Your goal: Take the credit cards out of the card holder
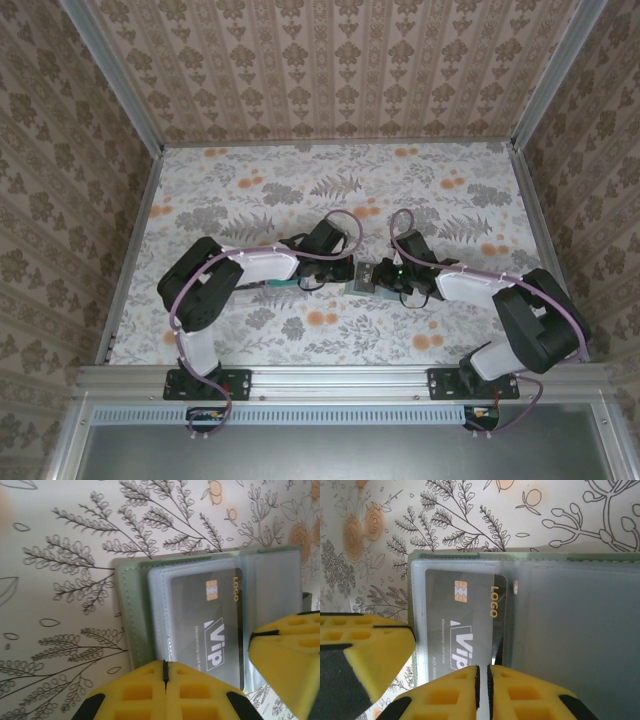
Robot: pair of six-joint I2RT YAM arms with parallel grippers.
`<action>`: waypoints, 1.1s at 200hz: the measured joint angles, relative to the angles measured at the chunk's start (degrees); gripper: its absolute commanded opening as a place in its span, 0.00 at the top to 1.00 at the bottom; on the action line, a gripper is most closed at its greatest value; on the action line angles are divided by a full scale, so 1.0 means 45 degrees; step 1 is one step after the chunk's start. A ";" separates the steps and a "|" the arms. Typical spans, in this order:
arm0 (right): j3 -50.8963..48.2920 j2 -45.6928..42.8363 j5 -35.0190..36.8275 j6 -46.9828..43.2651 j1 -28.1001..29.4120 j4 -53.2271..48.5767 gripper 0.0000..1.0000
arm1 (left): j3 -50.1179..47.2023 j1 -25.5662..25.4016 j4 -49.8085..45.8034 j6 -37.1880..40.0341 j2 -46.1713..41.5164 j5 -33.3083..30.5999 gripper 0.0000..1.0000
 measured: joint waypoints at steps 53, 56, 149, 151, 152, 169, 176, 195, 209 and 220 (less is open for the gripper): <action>0.0185 0.0364 -0.0005 0.0102 -0.0005 -0.0097 0.84 | 0.0199 -0.0214 -0.0316 0.0058 0.0000 -0.0257 1.00; 0.0194 0.0364 0.0005 0.0102 -0.0005 -0.0102 0.84 | 0.0209 -0.0219 -0.0355 0.0063 0.0000 -0.0291 1.00; 0.0442 0.0146 0.0515 0.0049 0.0058 -0.0937 0.83 | 0.0714 -0.0398 -0.0583 0.0214 0.0379 -0.0607 1.00; 0.0442 0.0146 0.0525 0.0049 0.0058 -0.0952 0.83 | 0.0714 -0.0398 -0.0612 0.0214 0.0408 -0.0617 1.00; 0.0442 0.0146 0.0529 0.0049 0.0058 -0.0962 0.83 | 0.0714 -0.0398 -0.0617 0.0214 0.0418 -0.0617 1.00; 0.0447 0.0146 0.0563 0.0034 0.0058 -0.1035 0.83 | 0.0733 -0.0398 -0.0670 0.0214 0.0491 -0.0622 1.00; 0.0447 0.0146 0.0568 0.0005 0.0058 -0.1035 0.83 | 0.0748 -0.0398 -0.0699 0.0209 0.0491 -0.0641 1.00; 0.0447 0.0155 0.0563 -0.0044 0.0058 -0.1030 0.83 | 0.0748 -0.0398 -0.0733 0.0209 0.0491 -0.0714 1.00; 0.0457 0.0257 0.0559 -0.0044 0.0058 -0.1005 0.83 | 0.0748 -0.0398 -0.0733 0.0204 0.0491 -0.0719 1.00; 0.0466 0.0393 0.0549 -0.0039 0.0058 -0.0957 0.83 | 0.0748 -0.0398 -0.0733 0.0204 0.0491 -0.0714 1.00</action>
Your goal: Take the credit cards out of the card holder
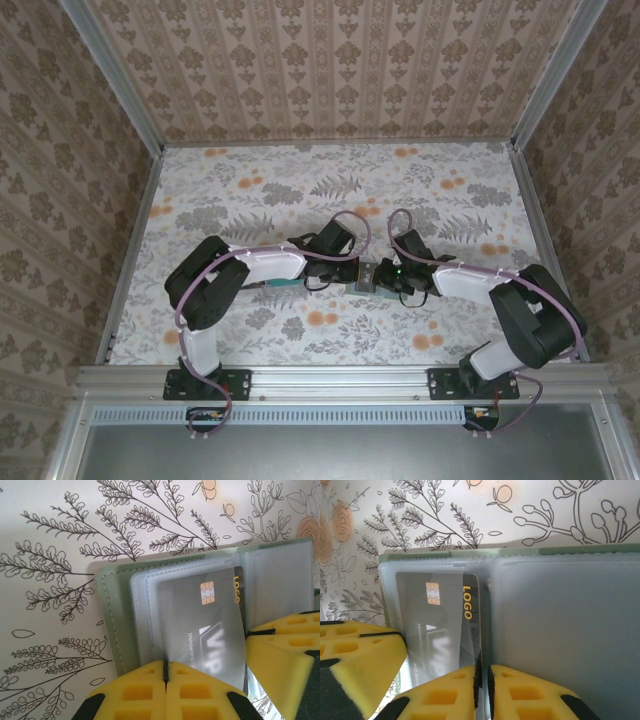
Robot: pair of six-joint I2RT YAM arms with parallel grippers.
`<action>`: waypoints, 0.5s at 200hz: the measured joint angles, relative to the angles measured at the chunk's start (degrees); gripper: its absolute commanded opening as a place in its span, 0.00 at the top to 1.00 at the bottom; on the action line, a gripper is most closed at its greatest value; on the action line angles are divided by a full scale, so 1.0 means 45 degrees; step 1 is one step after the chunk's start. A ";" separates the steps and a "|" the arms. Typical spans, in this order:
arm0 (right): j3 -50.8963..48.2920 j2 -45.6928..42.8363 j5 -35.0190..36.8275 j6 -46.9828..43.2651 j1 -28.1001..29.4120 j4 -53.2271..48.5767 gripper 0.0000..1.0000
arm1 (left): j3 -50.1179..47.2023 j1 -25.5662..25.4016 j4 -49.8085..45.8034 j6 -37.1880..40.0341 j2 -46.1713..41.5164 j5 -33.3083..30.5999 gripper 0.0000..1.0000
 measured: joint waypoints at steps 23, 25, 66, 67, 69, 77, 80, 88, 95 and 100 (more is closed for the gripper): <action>0.0039 0.0155 -0.0117 0.0005 0.0000 0.0185 0.83 | 0.0000 0.0000 0.0000 0.0000 0.0000 0.0000 1.00; 0.0039 0.0160 -0.0121 0.0005 0.0000 0.0189 0.83 | 0.0000 0.0000 -0.0005 -0.0005 0.0000 -0.0005 1.00; 0.0019 0.0209 -0.0384 0.0146 -0.0078 0.0389 0.84 | 0.0000 -0.0015 -0.0010 0.0000 0.0000 0.0000 1.00; 0.0015 0.0209 -0.0384 0.0151 -0.0078 0.0393 0.84 | 0.0000 -0.0015 -0.0010 0.0000 0.0000 -0.0005 1.00; 0.0005 0.0209 -0.0393 0.0155 -0.0087 0.0423 0.84 | 0.0000 -0.0010 -0.0010 0.0000 0.0000 0.0000 1.00; -0.0029 0.0219 -0.0466 0.0214 -0.0131 0.0534 0.84 | 0.0000 -0.0010 -0.0010 0.0000 0.0000 -0.0005 1.00; -0.0044 0.0223 -0.0486 0.0243 -0.0146 0.0578 0.84 | 0.0000 -0.0010 -0.0010 0.0000 0.0000 -0.0005 1.00; -0.0092 0.0228 -0.0588 0.0296 -0.0194 0.0670 0.83 | 0.0000 -0.0010 -0.0010 0.0000 0.0000 -0.0010 1.00; -0.0146 0.0228 -0.0670 0.0335 -0.0223 0.0787 0.83 | 0.0000 -0.0010 -0.0010 0.0000 0.0000 -0.0015 1.00; -0.0189 0.0228 -0.0724 0.0364 -0.0248 0.0879 0.83 | 0.0000 -0.0010 -0.0010 0.0000 0.0000 -0.0010 1.00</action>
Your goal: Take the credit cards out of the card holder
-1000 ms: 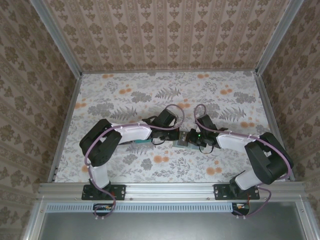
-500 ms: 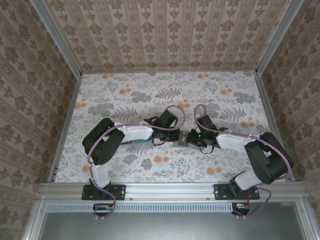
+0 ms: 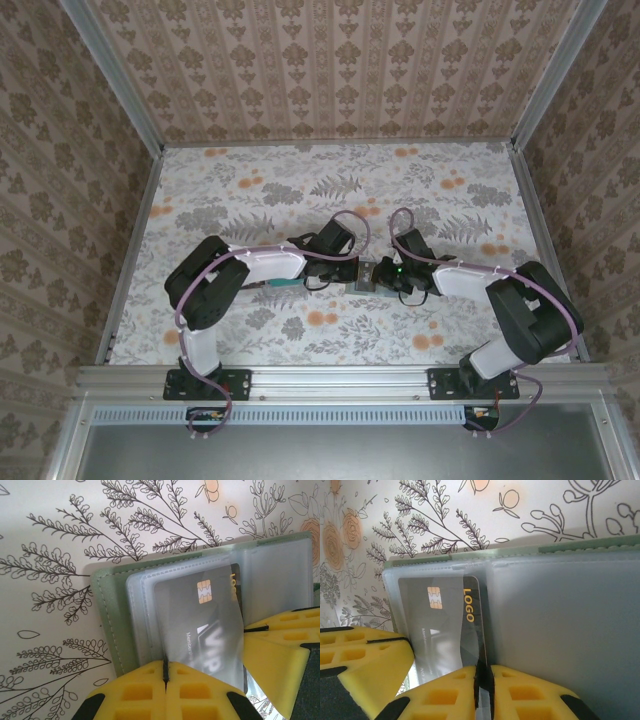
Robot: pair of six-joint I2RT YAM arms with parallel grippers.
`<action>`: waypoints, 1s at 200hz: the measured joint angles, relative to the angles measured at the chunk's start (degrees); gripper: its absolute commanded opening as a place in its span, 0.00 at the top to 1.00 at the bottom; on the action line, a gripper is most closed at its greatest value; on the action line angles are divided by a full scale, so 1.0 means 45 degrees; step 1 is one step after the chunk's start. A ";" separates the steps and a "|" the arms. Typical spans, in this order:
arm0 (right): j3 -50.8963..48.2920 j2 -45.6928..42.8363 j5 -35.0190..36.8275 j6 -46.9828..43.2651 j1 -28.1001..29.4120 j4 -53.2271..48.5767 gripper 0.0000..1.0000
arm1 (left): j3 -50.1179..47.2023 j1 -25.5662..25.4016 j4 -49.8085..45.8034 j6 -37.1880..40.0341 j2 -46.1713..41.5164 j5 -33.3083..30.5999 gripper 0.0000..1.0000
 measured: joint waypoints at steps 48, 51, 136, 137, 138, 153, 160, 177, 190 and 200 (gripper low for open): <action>-0.0330 0.0063 -0.0617 0.0413 -0.0272 0.0743 0.89 | 0.0000 0.0005 0.0000 0.0000 0.0000 -0.0049 1.00; -0.0355 0.0063 -0.0641 0.0403 -0.0287 0.0772 0.90 | 0.0000 0.0010 0.0000 0.0000 0.0000 -0.0049 1.00; -0.1039 -0.0573 -0.1103 0.0525 -0.0899 0.1336 1.00 | 0.0024 0.0010 -0.0034 0.0000 0.0000 -0.0126 1.00; -0.1044 -0.0588 -0.1107 0.0520 -0.0913 0.1331 1.00 | 0.0024 0.0010 -0.0034 0.0000 0.0000 -0.0126 1.00; -0.1054 -0.0607 -0.1107 0.0515 -0.0928 0.1326 1.00 | 0.0024 0.0010 -0.0034 0.0000 0.0000 -0.0126 1.00; -0.1156 -0.0850 -0.1190 0.0442 -0.1248 0.1307 1.00 | 0.0019 0.0015 -0.0039 0.0000 0.0000 -0.0126 1.00; -0.1205 -0.0928 -0.1195 0.0408 -0.1370 0.1302 1.00 | 0.0019 0.0024 -0.0039 0.0000 0.0000 -0.0126 1.00; -0.1336 -0.1030 -0.1273 0.0272 -0.1593 0.1287 1.00 | 0.0019 0.0024 -0.0039 0.0000 0.0000 -0.0126 1.00; -0.1433 -0.1044 -0.1282 0.0194 -0.1685 0.1268 1.00 | 0.0019 0.0024 -0.0039 0.0000 0.0000 -0.0126 1.00; -0.1506 -0.1044 -0.1297 0.0155 -0.1695 0.1268 1.00 | 0.0019 0.0024 -0.0039 0.0000 0.0000 -0.0121 1.00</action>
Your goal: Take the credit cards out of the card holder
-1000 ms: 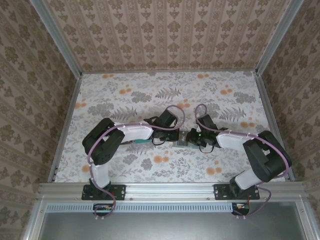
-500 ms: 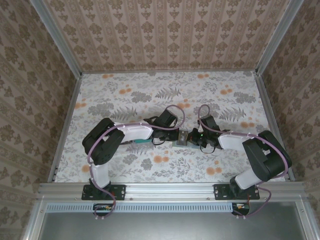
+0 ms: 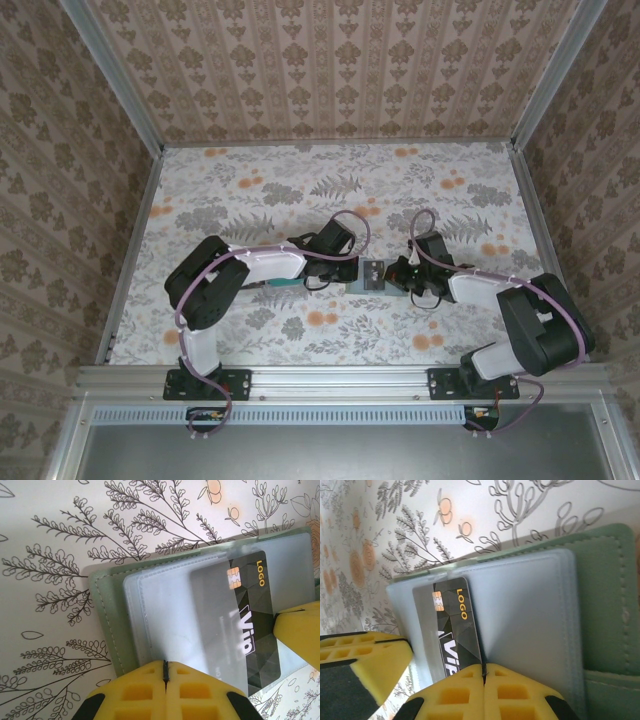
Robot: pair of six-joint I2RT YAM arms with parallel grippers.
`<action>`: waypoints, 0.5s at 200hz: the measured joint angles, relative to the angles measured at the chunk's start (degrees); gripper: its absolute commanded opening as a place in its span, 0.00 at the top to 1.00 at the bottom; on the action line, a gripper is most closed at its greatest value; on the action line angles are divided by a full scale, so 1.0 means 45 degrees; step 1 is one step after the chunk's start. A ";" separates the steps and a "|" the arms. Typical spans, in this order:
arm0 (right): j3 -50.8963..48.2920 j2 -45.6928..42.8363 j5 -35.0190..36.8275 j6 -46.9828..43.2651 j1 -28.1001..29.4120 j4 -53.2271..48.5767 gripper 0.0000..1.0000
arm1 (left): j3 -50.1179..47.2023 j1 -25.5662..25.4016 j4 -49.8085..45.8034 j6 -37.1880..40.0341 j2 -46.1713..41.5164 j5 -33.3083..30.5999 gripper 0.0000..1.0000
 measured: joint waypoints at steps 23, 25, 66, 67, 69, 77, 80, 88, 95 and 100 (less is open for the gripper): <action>-0.0039 0.0000 -0.0238 -0.0083 -0.0005 0.0024 0.99 | 0.0000 0.0000 0.0000 0.0000 0.0000 0.0005 1.00; -0.0039 0.0000 -0.0267 -0.0097 -0.0005 0.0029 0.99 | 0.0000 0.0000 0.0000 0.0000 0.0000 0.0010 1.00; -0.0039 0.0005 -0.0505 -0.0316 -0.0015 0.0053 1.00 | 0.0248 -0.0121 -0.0525 0.0049 -0.0015 -0.0039 0.88; -0.0039 0.0005 -0.0505 -0.0316 -0.0015 0.0053 1.00 | 0.0267 -0.0136 -0.0578 0.0049 -0.0015 -0.0053 0.88; -0.0039 0.0005 -0.0510 -0.0325 -0.0015 0.0053 1.00 | 0.0296 -0.0151 -0.0617 0.0049 -0.0015 -0.0068 0.87; -0.0039 0.0005 -0.0539 -0.0340 -0.0015 0.0053 1.00 | 0.0457 -0.0262 -0.0894 0.0073 -0.0015 -0.0160 0.87; -0.0039 0.0005 -0.0544 -0.0340 -0.0015 0.0053 1.00 | 0.0515 -0.0296 -0.0991 0.0102 -0.0015 -0.0185 0.87; -0.0039 0.0005 -0.0549 -0.0345 -0.0015 0.0053 1.00 | 0.0680 -0.0418 -0.1195 0.0141 -0.0015 -0.0257 0.87; -0.0039 0.0005 -0.0549 -0.0345 -0.0015 0.0053 1.00 | 0.0806 -0.0505 -0.1297 0.0155 -0.0015 -0.0291 0.87; -0.0039 0.0005 -0.0549 -0.0345 -0.0019 0.0053 1.00 | 0.0903 -0.0549 -0.1341 0.0160 -0.0015 -0.0301 0.87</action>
